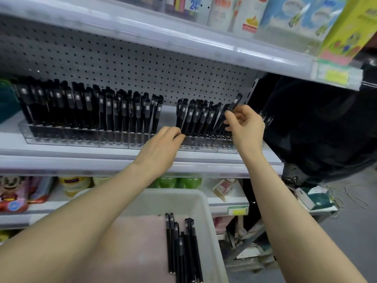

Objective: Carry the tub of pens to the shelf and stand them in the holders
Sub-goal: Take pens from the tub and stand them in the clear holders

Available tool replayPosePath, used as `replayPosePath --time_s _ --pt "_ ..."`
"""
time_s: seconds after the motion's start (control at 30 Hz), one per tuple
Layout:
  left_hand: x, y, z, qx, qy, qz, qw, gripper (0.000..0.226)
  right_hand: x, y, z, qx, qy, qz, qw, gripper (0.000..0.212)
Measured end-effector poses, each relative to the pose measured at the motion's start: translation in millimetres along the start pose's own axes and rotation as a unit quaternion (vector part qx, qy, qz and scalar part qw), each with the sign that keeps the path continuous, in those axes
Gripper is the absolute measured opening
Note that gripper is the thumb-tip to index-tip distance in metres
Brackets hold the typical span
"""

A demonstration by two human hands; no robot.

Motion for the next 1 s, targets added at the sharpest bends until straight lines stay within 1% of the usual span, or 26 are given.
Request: replayPosePath --time_s 0.07,0.17,0.3,0.37,0.57,0.77,0.9,1.0 --pt "2.2 1.3 -0.3 -0.009 -0.004 -0.003 1.000 0.056 8.4 -4.5 1.7 -0.002 0.008 -0.015 1.000 0.006" --pt "2.0 0.5 0.3 -0.018 -0.013 -0.002 1.000 0.053 20.1 -14.3 3.4 -0.010 0.018 -0.046 0.999 0.018" --pt "3.0 0.9 1.8 -0.032 -0.011 -0.006 0.999 0.051 39.9 -30.2 -6.0 -0.009 0.084 -0.105 0.991 0.020" --pt "4.7 1.2 0.7 -0.035 -0.011 -0.009 0.999 0.052 44.5 -35.1 -13.3 -0.007 0.097 -0.115 0.989 0.020" --pt "4.7 0.1 -2.3 -0.030 -0.014 -0.014 0.999 0.055 43.8 -34.5 -17.1 0.003 0.081 -0.121 0.989 0.020" --pt "-0.7 -3.7 -21.1 -0.018 -0.006 -0.015 1.000 0.067 32.5 -35.5 -31.2 0.019 0.037 -0.104 0.994 0.021" --pt "-9.2 -9.4 -50.5 -0.005 -0.008 -0.046 0.999 0.058 18.6 -36.2 -56.9 0.023 -0.006 -0.078 0.997 0.017" --pt "-6.4 -9.5 -83.1 0.003 -0.003 -0.067 0.998 0.052 15.8 -38.7 -88.4 0.035 0.000 -0.072 0.997 0.011"
Point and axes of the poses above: each hand's wrist, its own z-axis towards the middle knuckle, its own x-axis out of the palm, y = z × x, the point moved 7 cm from there along z, towards the middle knuckle, and after that the axes turned 12 degrees about -y, right-handed, at the moved point
